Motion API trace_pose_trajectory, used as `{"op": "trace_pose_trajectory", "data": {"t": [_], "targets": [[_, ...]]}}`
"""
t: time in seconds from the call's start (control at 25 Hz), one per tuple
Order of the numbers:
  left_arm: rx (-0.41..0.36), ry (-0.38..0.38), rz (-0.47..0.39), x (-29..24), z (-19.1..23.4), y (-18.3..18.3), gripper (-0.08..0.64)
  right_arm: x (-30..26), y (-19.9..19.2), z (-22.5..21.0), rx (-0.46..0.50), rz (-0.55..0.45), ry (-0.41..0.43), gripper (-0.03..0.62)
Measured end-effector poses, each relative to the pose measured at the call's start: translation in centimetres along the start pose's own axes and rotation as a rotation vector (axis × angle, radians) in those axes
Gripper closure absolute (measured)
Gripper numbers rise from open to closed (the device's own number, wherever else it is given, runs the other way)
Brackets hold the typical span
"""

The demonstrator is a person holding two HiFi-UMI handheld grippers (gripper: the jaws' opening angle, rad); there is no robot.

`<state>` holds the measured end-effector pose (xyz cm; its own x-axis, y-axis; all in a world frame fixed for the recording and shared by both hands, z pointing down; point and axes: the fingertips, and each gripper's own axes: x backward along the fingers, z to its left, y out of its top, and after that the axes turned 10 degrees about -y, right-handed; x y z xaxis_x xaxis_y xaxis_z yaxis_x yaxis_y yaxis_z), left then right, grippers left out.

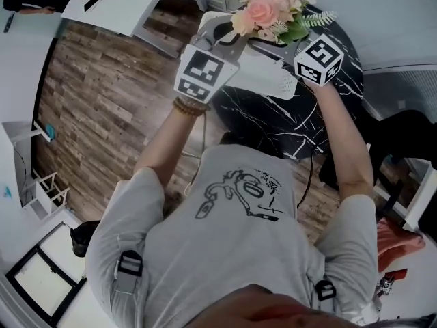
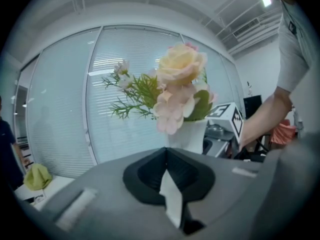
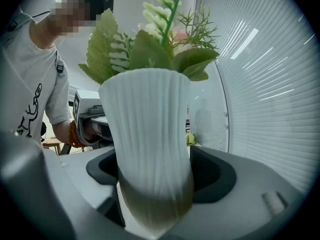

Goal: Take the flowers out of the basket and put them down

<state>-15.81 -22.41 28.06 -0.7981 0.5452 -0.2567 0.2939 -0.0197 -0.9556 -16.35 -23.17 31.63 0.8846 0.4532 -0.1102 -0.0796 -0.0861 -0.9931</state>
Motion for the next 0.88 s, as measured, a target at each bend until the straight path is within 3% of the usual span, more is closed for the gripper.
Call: {"op": "trace_pose_trajectory", "data": {"t": [0.88], "targets": [[-0.051, -0.259, -0.068, -11.4, -11.7, 5.7, 0.557, 16.8, -0.9, -5.1, 0.001, 0.034, -0.280, 0.192]]}}
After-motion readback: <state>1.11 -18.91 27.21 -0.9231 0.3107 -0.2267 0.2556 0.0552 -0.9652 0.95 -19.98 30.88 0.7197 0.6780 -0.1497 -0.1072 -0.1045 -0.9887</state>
